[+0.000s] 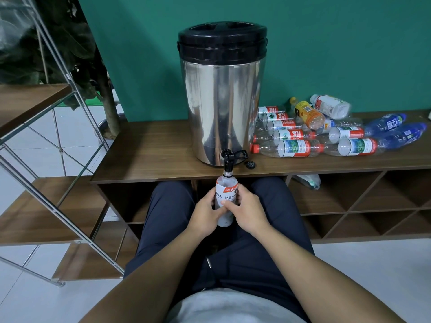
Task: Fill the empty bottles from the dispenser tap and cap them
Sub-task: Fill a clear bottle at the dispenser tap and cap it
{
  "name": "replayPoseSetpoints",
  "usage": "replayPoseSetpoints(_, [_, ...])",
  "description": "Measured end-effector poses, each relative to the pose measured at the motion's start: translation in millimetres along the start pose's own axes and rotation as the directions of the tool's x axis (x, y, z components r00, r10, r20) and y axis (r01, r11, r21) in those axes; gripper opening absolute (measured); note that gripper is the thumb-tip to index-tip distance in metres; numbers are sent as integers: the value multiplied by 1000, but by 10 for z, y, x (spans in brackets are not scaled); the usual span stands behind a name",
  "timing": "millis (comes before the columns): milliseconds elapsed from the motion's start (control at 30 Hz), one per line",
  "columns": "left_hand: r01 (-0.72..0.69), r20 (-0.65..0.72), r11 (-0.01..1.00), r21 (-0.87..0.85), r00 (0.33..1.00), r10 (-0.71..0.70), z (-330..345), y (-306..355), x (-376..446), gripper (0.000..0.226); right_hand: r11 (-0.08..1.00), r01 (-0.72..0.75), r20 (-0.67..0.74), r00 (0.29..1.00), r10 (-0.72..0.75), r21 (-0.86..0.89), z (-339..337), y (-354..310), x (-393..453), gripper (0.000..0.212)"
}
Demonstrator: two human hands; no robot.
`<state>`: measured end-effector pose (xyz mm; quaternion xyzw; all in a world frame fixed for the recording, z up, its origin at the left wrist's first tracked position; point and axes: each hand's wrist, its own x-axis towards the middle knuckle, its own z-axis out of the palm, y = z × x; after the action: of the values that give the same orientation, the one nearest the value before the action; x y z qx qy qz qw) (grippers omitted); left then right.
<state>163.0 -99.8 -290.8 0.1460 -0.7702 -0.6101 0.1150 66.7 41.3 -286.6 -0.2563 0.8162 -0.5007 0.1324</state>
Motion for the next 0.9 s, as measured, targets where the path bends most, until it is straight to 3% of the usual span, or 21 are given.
replayPoseSetpoints(900, [-12,9,1000,6,1000,12,17,12,22,51,1000,-10,-30,1000,9,-27,3,-7,-1,49])
